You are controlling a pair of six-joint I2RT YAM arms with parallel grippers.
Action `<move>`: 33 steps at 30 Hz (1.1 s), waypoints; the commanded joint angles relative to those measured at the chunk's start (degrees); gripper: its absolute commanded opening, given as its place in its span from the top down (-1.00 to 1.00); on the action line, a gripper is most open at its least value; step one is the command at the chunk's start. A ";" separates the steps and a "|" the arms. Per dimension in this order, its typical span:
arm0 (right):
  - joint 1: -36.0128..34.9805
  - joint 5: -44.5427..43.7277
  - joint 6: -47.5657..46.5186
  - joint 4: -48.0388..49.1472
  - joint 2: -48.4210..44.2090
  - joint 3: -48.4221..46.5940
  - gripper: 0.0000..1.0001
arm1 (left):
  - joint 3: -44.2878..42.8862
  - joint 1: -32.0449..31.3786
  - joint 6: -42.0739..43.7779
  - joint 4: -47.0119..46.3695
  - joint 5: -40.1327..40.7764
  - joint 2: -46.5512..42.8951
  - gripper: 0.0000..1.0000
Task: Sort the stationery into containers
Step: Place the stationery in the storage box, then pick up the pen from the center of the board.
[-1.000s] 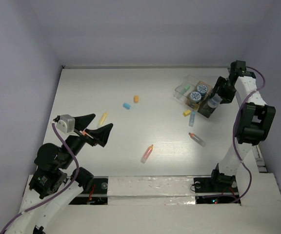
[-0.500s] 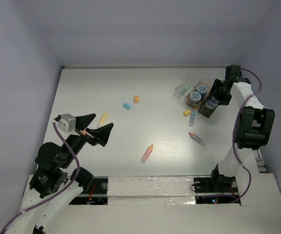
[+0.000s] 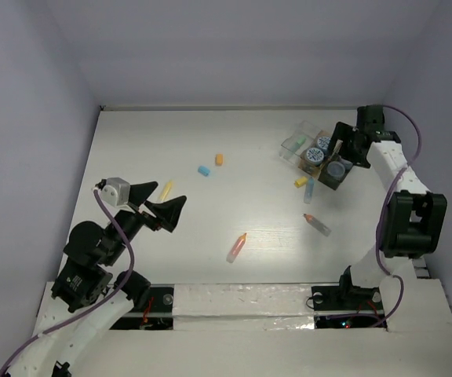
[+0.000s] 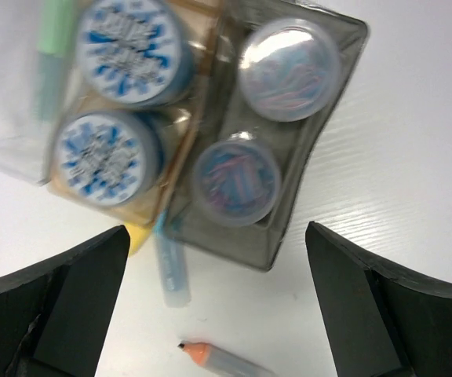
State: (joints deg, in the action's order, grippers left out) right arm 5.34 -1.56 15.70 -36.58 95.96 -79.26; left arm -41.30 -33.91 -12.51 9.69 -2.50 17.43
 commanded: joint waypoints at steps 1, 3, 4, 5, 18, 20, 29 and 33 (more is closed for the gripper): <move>-5.15 -3.00 0.47 5.46 -7.79 2.53 -1.00 | -2.12 0.34 -0.32 -1.96 0.66 2.25 -0.98; -10.25 -3.62 1.51 8.18 -12.52 7.09 -1.00 | -1.94 0.86 -1.19 -1.96 1.79 3.66 -0.98; -12.35 -3.36 2.13 9.32 -14.03 8.93 -1.00 | -1.94 0.86 -1.63 -1.79 1.97 4.36 -0.98; -17.25 -2.84 3.62 11.94 -15.27 12.87 -1.00 | -1.94 0.86 -3.12 -1.70 4.15 5.58 -0.98; -29.07 -21.55 8.11 10.65 -13.35 21.61 0.27 | -2.03 2.01 -4.01 -1.17 7.33 12.44 -0.98; -27.41 -22.34 8.46 10.39 -12.38 22.13 0.04 | -2.38 2.01 -3.40 -0.29 7.60 14.37 -0.98; -20.46 -15.84 5.92 15.04 -7.29 24.51 -0.10 | -2.91 2.53 -2.08 -0.02 7.16 17.28 -0.98; -19.93 -14.62 4.60 15.40 -4.03 23.02 -0.11 | -2.91 3.58 -1.99 -0.02 7.16 17.55 -0.98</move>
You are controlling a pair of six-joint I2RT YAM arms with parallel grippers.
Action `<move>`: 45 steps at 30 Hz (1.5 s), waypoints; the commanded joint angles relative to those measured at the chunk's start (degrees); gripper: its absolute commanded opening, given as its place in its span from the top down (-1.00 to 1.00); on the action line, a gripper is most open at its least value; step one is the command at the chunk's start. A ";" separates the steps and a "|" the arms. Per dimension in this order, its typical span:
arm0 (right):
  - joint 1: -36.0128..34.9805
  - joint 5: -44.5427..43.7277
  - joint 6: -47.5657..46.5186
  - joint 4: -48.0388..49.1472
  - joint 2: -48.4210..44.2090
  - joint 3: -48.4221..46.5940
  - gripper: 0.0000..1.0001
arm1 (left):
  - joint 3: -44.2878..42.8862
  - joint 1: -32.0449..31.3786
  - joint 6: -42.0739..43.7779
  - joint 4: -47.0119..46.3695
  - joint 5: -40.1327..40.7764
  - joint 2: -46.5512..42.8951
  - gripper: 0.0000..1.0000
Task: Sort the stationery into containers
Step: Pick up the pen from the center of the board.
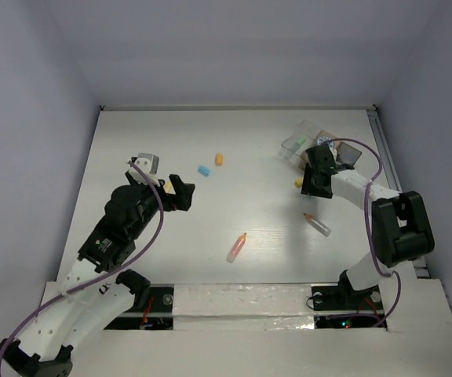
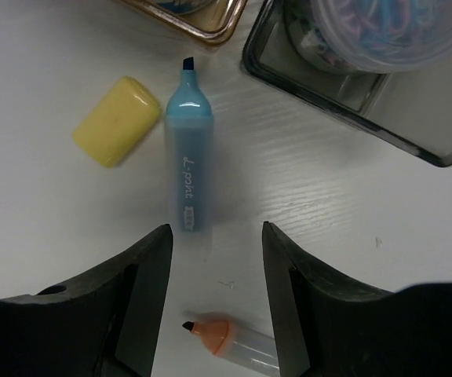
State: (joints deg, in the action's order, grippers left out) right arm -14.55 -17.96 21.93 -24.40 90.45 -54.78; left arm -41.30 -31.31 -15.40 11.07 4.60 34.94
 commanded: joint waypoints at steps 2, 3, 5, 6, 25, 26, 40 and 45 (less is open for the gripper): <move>-0.04 1.96 -1.46 4.27 2.09 -1.55 -0.12 | -2.91 0.99 0.90 -1.58 -0.21 0.22 -0.98; -0.04 2.39 -1.45 4.54 2.62 -1.73 -0.13 | -2.82 1.60 0.90 -1.58 -0.82 0.39 -0.98; 0.48 2.22 -1.54 4.89 3.49 -2.43 -0.13 | -2.91 1.60 0.98 -1.67 -1.43 0.83 -0.98; 0.48 1.61 -1.46 4.89 4.54 -2.69 -0.13 | -3.00 2.21 0.98 -1.58 -1.87 1.01 -0.98; 2.68 0.99 -1.54 7.35 8.42 -4.72 0.49 | -2.74 3.80 1.16 -2.28 -7.67 2.77 -0.98; 2.68 1.17 -1.37 7.35 8.34 -4.63 0.58 | -2.65 3.80 1.16 -2.46 -7.94 2.77 -0.98; -5.89 3.10 2.40 2.25 -11.96 0.92 0.87 | -2.47 3.80 1.34 -4.21 -18.13 6.72 -0.95; -18.83 5.21 5.75 7.96 -9.70 -4.88 0.87 | -1.77 3.80 0.37 -5.62 -21.29 8.13 -0.49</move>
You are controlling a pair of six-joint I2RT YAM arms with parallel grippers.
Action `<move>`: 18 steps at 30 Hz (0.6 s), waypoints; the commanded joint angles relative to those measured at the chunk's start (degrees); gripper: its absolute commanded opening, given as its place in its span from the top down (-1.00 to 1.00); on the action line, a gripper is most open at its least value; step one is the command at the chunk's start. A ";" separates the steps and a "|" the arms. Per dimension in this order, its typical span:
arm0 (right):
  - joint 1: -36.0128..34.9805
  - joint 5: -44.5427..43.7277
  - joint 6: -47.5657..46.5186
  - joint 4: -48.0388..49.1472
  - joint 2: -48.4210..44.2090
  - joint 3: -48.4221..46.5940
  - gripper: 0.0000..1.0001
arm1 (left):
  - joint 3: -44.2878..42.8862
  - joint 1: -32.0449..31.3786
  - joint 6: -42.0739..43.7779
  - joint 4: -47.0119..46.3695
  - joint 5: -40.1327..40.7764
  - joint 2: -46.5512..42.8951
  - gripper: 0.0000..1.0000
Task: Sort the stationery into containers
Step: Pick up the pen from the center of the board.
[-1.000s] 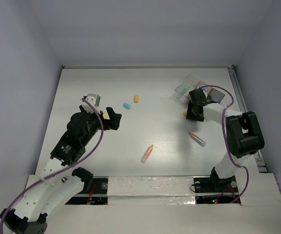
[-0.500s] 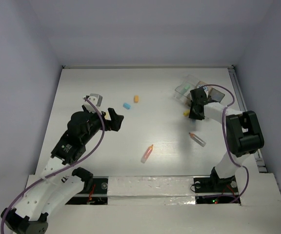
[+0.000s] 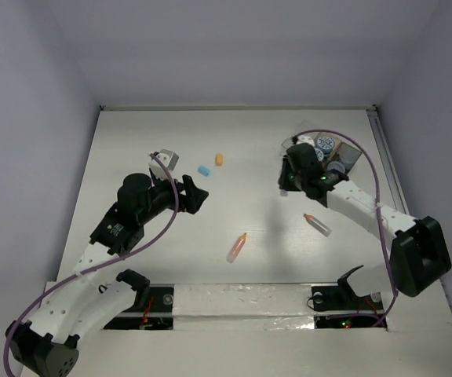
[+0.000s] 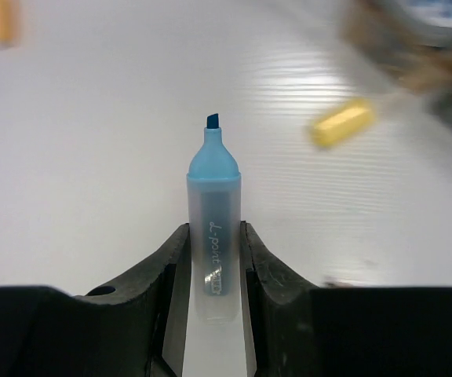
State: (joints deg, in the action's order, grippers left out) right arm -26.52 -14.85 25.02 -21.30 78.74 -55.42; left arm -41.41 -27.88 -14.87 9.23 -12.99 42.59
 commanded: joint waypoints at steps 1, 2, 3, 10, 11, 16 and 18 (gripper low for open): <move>-8.88 2.02 3.28 5.73 3.25 -5.74 0.87 | -1.57 0.37 -0.50 -3.96 -3.97 0.74 -0.48; -12.72 1.85 3.55 7.66 4.57 -8.80 0.86 | -1.48 0.37 -1.38 -4.48 -4.23 1.44 -0.47; -14.50 1.76 3.72 8.81 5.89 -10.31 0.87 | -1.13 0.37 -1.91 -4.92 -5.28 1.79 -0.47; -21.72 4.21 6.62 16.90 15.12 -21.30 0.86 | -1.39 0.37 -2.35 -4.84 -3.71 5.84 -0.42; -21.73 4.48 6.97 17.34 15.82 -22.18 0.86 | -1.48 0.37 -2.27 -4.58 -3.18 6.54 -0.40; -24.80 6.85 9.61 22.69 16.53 -23.34 0.86 | -1.83 0.37 -3.23 -4.40 0.51 6.55 -0.19; -24.80 7.47 10.05 24.63 16.27 -22.89 0.86 | -1.66 0.37 -3.84 -4.84 1.13 5.93 -0.11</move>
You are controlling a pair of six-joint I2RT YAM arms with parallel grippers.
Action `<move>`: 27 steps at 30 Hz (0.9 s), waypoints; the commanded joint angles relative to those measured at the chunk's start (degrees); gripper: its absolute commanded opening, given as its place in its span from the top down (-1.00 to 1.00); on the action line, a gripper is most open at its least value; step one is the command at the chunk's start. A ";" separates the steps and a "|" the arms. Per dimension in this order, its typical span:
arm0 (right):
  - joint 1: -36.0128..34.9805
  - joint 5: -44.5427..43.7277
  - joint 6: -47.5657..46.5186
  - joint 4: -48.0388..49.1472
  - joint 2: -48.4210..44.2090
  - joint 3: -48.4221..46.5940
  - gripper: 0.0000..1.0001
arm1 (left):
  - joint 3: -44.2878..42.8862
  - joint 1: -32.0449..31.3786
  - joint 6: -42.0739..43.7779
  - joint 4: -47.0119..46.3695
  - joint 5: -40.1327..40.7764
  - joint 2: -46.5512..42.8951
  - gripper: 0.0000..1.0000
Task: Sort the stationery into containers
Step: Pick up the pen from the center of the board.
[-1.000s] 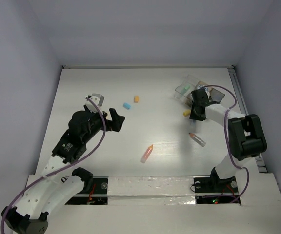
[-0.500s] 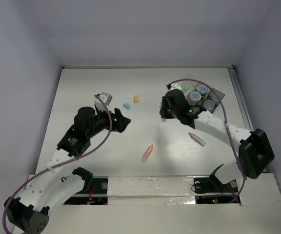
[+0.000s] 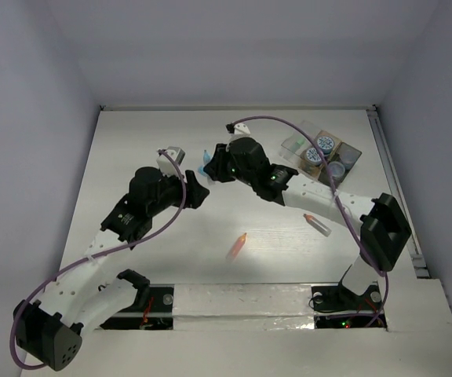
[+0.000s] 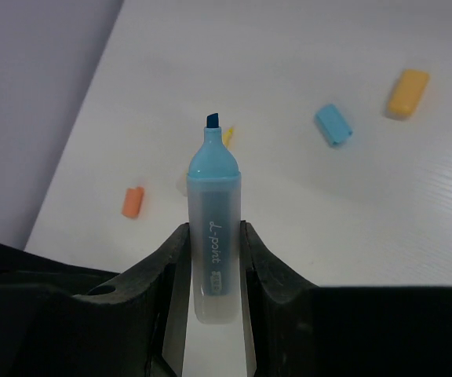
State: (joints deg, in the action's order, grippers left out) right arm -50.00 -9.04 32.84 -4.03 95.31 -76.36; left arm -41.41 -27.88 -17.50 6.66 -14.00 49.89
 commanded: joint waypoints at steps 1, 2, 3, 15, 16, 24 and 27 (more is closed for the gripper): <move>-1.85 2.53 2.84 7.89 -0.38 -1.34 0.85 | -1.57 0.37 -1.66 -2.35 2.92 -1.46 -0.04; -1.86 3.06 3.10 8.60 -0.39 -1.16 0.85 | -1.57 0.37 -1.75 -2.17 3.27 -1.55 -0.03; -1.86 3.58 3.37 8.78 -0.47 -1.08 0.85 | -1.57 0.37 -1.84 -2.26 3.71 -1.64 0.00; -4.93 5.52 4.78 12.91 -2.49 1.83 0.86 | -1.48 0.37 -6.67 -5.42 6.62 -3.22 0.34; -4.93 5.96 4.86 13.08 -2.49 2.09 0.86 | -1.40 0.37 -7.28 -5.69 6.88 -3.31 0.40; -7.56 7.37 5.83 15.89 -3.37 3.49 0.88 | -0.69 0.37 -8.25 -6.04 8.29 -2.60 0.45; -8.09 7.63 6.18 16.69 -3.81 3.67 0.89 | -0.34 0.37 -8.61 -6.04 9.16 -2.51 0.30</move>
State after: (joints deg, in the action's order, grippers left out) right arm -55.29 -4.10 38.02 8.73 93.71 -73.23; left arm -41.32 -27.73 -24.88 5.58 -6.39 47.72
